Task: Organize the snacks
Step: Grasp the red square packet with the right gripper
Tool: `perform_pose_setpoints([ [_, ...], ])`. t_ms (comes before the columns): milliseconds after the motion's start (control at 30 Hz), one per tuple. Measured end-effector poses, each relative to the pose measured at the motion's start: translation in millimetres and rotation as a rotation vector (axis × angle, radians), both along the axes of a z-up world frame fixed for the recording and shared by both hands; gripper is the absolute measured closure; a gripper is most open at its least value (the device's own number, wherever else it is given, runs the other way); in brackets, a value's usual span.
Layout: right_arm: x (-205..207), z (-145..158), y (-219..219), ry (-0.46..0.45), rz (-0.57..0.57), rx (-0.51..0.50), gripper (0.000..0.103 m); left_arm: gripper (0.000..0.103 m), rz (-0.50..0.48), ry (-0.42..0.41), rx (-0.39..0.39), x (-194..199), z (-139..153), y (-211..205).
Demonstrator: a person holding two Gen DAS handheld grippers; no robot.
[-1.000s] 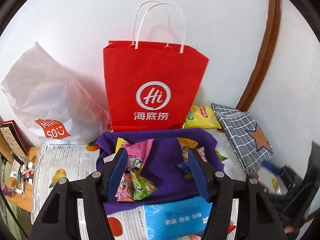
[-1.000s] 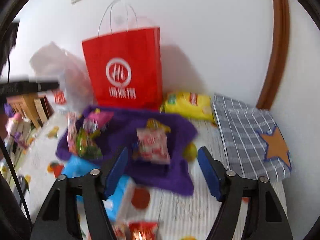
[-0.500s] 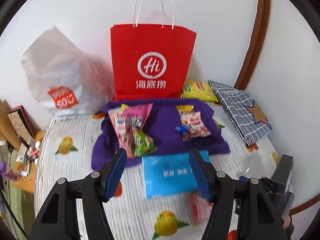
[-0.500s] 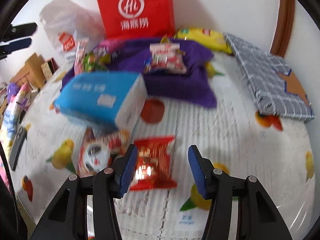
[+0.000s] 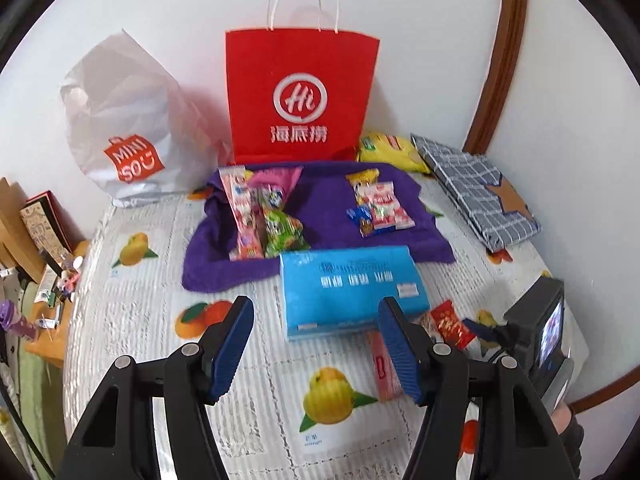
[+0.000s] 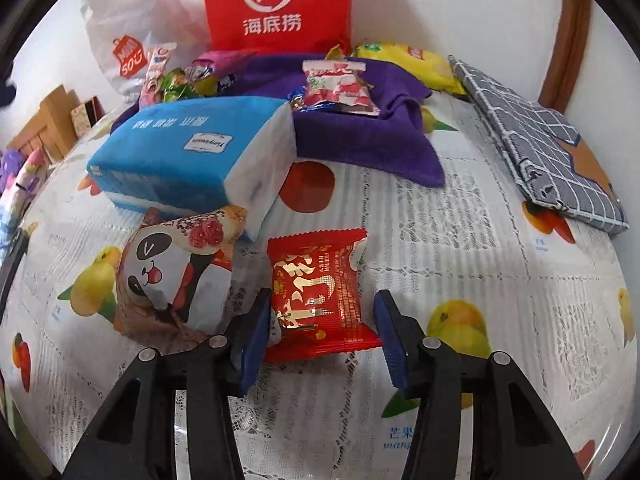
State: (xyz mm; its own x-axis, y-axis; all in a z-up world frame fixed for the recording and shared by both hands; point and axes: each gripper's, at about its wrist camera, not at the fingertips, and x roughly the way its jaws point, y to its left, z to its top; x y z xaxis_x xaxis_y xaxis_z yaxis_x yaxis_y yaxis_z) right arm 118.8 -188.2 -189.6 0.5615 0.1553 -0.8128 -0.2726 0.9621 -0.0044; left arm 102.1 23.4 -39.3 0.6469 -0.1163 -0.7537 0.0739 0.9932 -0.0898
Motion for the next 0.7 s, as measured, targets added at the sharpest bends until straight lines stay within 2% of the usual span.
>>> perform_pose_setpoints([
  [133, -10.4, 4.8, -12.7, -0.036, -0.03, -0.013, 0.053, 0.041, -0.033, 0.042, -0.017, -1.5, -22.4, -9.8],
  [300, -17.4, 7.2, -39.6, -0.059, -0.077, 0.004, 0.053, 0.041, -0.112, 0.061, -0.122, -2.3, -44.2, -28.5],
  [400, -18.1, 2.5, -49.5, -0.054, -0.101, 0.01, 0.053, 0.033, -0.166, 0.079, -0.144, 1.8, -55.7, -47.1],
  [567, -20.1, -2.0, -61.2, -0.059, -0.124, 0.056, 0.052, 0.033, -0.179, 0.131, -0.191, 12.7, -72.7, -73.4],
  [700, -18.1, -3.0, -64.6, -0.05, -0.128, 0.083, 0.052, 0.03, -0.176, 0.131, -0.228, 17.6, -79.5, -82.4],
])
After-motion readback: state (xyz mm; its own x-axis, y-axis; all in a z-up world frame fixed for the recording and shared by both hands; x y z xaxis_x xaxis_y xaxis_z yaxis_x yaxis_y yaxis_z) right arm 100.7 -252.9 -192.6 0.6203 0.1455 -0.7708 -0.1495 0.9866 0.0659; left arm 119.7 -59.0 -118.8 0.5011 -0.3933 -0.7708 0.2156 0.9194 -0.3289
